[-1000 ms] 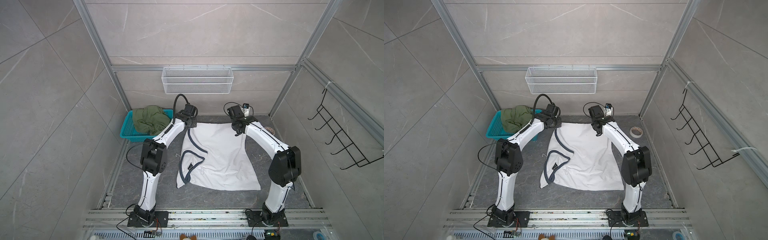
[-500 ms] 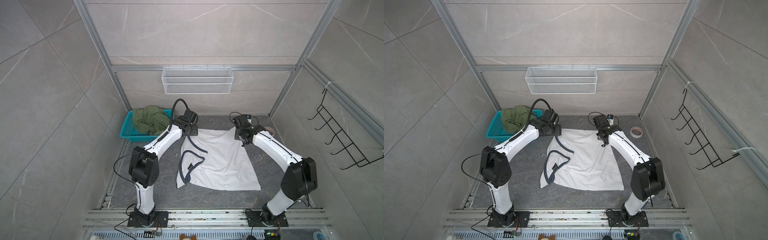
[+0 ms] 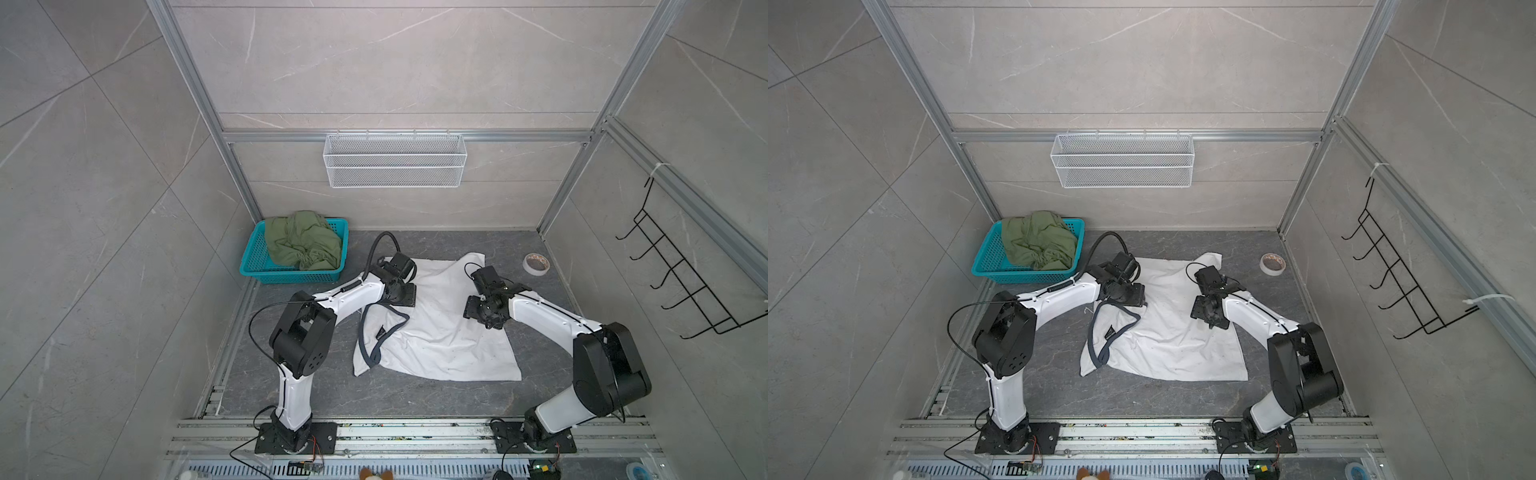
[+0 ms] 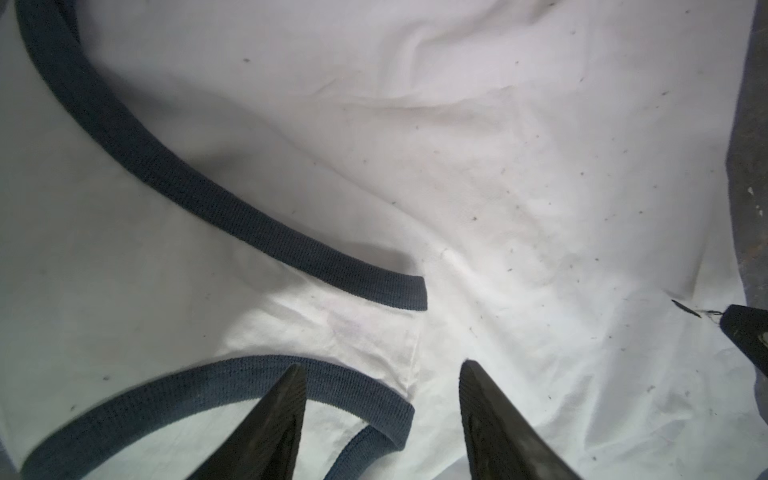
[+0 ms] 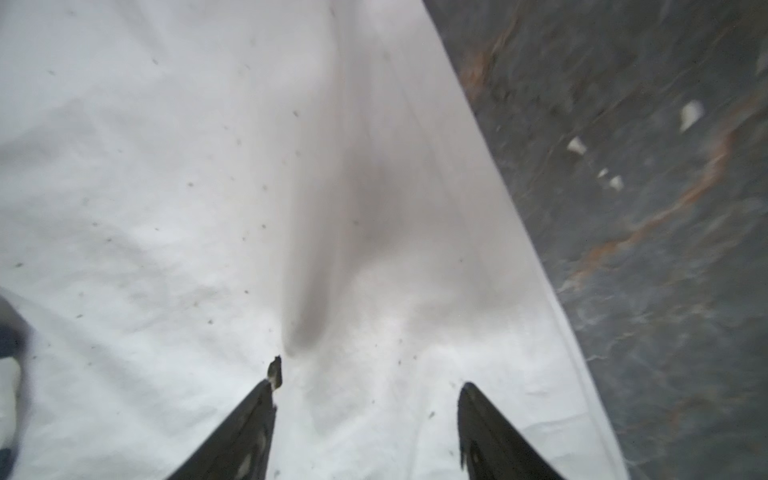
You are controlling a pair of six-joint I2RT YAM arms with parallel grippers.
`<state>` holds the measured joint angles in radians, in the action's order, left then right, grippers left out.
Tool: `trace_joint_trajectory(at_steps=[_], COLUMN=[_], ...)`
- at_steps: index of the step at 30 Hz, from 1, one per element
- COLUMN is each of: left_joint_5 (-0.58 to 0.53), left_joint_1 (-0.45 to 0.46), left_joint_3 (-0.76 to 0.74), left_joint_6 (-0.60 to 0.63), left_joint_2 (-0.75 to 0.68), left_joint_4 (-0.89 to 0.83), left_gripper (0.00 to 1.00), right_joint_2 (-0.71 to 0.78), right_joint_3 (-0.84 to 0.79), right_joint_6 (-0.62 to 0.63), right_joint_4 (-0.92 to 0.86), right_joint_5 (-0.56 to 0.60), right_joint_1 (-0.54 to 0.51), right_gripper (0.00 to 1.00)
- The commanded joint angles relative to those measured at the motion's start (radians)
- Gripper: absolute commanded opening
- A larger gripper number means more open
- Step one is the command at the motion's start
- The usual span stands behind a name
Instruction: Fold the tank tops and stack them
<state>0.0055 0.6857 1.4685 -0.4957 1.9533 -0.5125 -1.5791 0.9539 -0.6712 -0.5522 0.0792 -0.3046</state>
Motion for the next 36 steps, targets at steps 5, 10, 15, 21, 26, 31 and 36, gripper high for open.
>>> trace_joint_trajectory(at_steps=[5, 10, 15, 21, 26, 31, 36], left_joint_5=[-0.016, -0.134, -0.188, -0.215, -0.222, -0.203, -0.244], left_joint_1=[-0.03, -0.05, -0.006, 0.111, 0.179, 0.226, 0.271], left_joint_3=[-0.011, -0.013, -0.021, 0.044, 0.143, 0.261, 0.396], left_joint_6=[-0.017, 0.018, 0.089, 0.158, 0.178, 0.185, 0.188], left_joint_2=[0.018, -0.006, -0.062, -0.034, 0.064, 0.159, 0.259], left_joint_4=[0.025, -0.035, -0.06, -0.115, -0.16, -0.193, -0.273], left_gripper=[0.64, 0.67, 0.77, 0.83, 0.83, 0.82, 0.78], right_joint_2=[-0.086, -0.099, -0.059, -0.05, 0.021, 0.11, 0.171], right_joint_3=[-0.1, -0.132, -0.129, -0.124, -0.146, -0.139, -0.13], right_joint_6=[-0.108, -0.119, -0.123, -0.097, -0.094, -0.087, -0.065], right_joint_4=[0.134, 0.119, 0.063, 0.029, -0.003, -0.051, -0.056], right_joint_5=[-0.187, -0.181, -0.12, -0.121, -0.09, -0.019, -0.029], right_joint_1=[0.143, 0.244, 0.318, 0.424, 0.51, 0.532, 0.523], right_gripper=[0.72, 0.68, 0.7, 0.7, 0.7, 0.71, 0.71])
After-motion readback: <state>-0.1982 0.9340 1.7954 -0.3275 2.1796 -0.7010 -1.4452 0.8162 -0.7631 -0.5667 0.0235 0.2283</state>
